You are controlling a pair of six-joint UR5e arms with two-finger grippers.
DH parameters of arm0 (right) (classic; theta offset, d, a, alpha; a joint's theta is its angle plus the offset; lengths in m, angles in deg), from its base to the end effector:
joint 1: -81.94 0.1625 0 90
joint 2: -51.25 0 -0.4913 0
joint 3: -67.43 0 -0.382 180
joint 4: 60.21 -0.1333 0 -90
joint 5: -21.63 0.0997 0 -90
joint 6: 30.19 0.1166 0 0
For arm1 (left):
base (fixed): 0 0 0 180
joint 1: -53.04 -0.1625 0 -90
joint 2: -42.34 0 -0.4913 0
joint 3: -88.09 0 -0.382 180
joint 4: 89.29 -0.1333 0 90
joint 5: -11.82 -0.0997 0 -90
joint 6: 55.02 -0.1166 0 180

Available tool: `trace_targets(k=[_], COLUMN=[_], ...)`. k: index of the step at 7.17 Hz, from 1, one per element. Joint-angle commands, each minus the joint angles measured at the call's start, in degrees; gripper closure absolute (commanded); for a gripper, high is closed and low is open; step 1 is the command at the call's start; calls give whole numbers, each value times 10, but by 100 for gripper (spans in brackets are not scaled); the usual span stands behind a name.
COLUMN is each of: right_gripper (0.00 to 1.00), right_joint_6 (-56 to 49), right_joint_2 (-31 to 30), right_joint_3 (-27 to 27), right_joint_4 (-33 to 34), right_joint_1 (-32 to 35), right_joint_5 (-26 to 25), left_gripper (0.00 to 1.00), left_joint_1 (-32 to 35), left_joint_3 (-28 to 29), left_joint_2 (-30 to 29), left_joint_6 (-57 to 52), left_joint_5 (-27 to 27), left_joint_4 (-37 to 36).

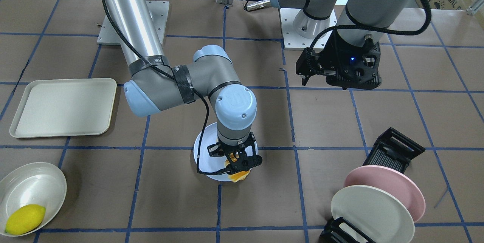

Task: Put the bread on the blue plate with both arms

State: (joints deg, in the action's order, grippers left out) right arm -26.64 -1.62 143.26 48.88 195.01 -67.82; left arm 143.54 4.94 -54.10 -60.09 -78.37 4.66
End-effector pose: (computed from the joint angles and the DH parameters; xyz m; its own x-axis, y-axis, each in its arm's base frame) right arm 0.4136 -0.6281 0.2821 -0.9427 -0.3337 -0.0054 -0.3332 0.9404 0.0680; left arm -0.1375 -0.5282 0.5309 -0.9953 0.0971 0.0022 0.0970 0.9934 0.0618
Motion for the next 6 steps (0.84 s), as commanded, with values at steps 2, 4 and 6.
trace_targets(k=[2, 4, 6], right_gripper=[96, 96, 60], right_joint_6=[-9, -12, -13], right_joint_2=[-10, -9, -9], right_joint_3=[39, 48, 48], right_joint_4=[-12, -12, -12], right_joint_1=[-3, -7, -5], right_joint_5=[-3, -4, -6], left_gripper=[0, 0, 0], left_joint_1=[-31, -29, -29], left_joint_3=[7, -1, 11], left_joint_2=[-4, 4, -4], left_joint_6=[-2, -17, -23], left_joint_5=[5, 6, 5], left_joint_4=[51, 55, 59])
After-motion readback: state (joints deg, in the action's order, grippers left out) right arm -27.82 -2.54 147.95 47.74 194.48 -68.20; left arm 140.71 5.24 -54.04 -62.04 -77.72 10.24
